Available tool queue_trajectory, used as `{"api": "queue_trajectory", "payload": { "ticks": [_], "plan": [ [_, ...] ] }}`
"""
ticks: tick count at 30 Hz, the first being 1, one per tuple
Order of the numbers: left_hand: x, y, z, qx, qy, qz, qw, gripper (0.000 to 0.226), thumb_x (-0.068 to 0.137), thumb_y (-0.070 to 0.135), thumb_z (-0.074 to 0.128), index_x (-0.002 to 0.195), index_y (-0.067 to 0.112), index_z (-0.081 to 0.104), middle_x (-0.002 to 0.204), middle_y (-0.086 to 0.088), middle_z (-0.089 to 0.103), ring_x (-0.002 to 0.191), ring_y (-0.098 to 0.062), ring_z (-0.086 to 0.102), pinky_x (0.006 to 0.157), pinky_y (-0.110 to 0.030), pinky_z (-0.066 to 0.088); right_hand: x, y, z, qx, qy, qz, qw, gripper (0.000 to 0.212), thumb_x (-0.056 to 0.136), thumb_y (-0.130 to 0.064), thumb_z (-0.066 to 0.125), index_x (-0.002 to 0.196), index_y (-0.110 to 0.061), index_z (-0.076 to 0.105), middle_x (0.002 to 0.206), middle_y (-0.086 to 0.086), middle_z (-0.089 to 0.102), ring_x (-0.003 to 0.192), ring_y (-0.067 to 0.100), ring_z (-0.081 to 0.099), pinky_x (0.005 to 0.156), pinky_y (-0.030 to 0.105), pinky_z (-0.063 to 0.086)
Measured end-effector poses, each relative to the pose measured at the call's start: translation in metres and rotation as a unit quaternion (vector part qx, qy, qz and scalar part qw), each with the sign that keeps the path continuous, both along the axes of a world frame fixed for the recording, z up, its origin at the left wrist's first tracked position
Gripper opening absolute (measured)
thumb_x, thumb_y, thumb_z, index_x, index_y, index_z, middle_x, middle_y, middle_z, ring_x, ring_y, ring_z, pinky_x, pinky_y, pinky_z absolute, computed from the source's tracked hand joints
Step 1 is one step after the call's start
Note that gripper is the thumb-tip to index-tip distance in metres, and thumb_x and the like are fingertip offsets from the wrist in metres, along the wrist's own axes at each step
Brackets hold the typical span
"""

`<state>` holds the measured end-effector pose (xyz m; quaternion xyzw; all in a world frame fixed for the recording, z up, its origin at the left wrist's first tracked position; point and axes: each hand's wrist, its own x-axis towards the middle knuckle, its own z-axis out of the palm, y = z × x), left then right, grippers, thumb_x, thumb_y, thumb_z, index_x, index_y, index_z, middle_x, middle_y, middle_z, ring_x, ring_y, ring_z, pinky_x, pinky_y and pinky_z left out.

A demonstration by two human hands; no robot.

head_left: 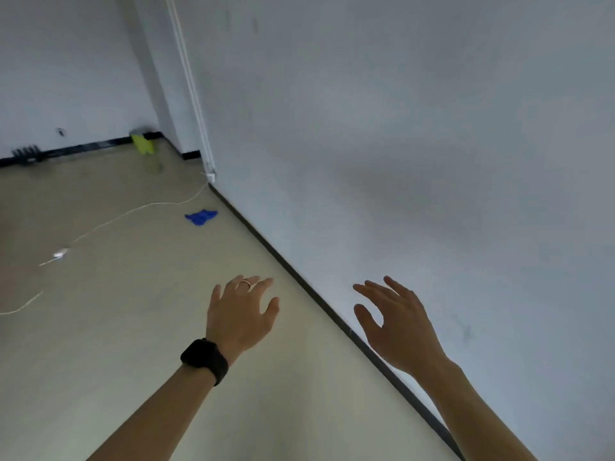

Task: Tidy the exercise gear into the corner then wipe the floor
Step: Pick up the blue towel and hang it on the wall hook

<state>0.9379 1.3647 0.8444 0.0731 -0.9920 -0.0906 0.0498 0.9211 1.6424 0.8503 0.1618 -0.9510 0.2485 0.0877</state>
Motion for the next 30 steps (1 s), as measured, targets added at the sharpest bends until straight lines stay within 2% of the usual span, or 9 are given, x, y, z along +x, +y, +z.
{"api": "queue_trajectory", "payload": {
  "ticks": [3,7,16,23,30],
  "plan": [
    [0.027,-0.091,0.008,0.024,0.015,0.080,0.996,0.053,0.097,0.057,0.034,0.147,0.043,0.037,0.153,0.012,0.041,0.147,-0.013,0.024,0.121,-0.047,0.014,-0.013,-0.097,0.012,0.004,0.007,0.085,0.996,0.043,0.101,-0.049,0.044,0.144,-0.043,0.047,0.152,-0.019,0.044,0.151,0.010,0.017,0.123,0.042,0.018],
    [0.057,-0.219,0.013,0.019,0.028,0.151,0.988,0.052,0.097,0.055,0.036,0.147,0.043,0.037,0.153,0.014,0.041,0.147,-0.012,0.023,0.122,-0.045,0.013,-0.023,-0.228,0.020,0.015,0.009,0.159,0.987,0.044,0.102,-0.050,0.042,0.145,-0.043,0.045,0.153,-0.019,0.043,0.152,0.009,0.016,0.124,0.040,0.017],
    [0.067,-0.461,0.038,0.017,0.064,0.203,0.977,0.052,0.095,0.056,0.036,0.145,0.042,0.042,0.148,0.014,0.047,0.144,-0.013,0.030,0.120,-0.042,0.018,-0.044,-0.455,0.031,-0.008,-0.003,0.188,0.982,0.045,0.099,-0.051,0.044,0.144,-0.044,0.045,0.151,-0.020,0.044,0.150,0.006,0.019,0.123,0.036,0.019],
    [0.025,-0.573,0.028,0.033,0.059,0.208,0.976,0.050,0.097,0.054,0.037,0.145,0.043,0.040,0.148,0.015,0.046,0.144,-0.010,0.029,0.120,-0.038,0.016,-0.088,-0.583,0.021,-0.013,-0.002,0.205,0.979,0.045,0.099,-0.051,0.045,0.142,-0.043,0.049,0.148,-0.019,0.048,0.149,0.008,0.023,0.123,0.038,0.022],
    [-0.066,-0.690,0.001,0.038,0.055,0.210,0.975,0.048,0.097,0.053,0.038,0.144,0.042,0.042,0.146,0.016,0.048,0.140,-0.011,0.035,0.119,-0.037,0.020,-0.185,-0.708,-0.014,-0.029,-0.016,0.220,0.975,0.048,0.095,-0.058,0.040,0.140,-0.044,0.050,0.147,-0.019,0.050,0.149,0.009,0.026,0.120,0.046,0.028]
  ]
}}
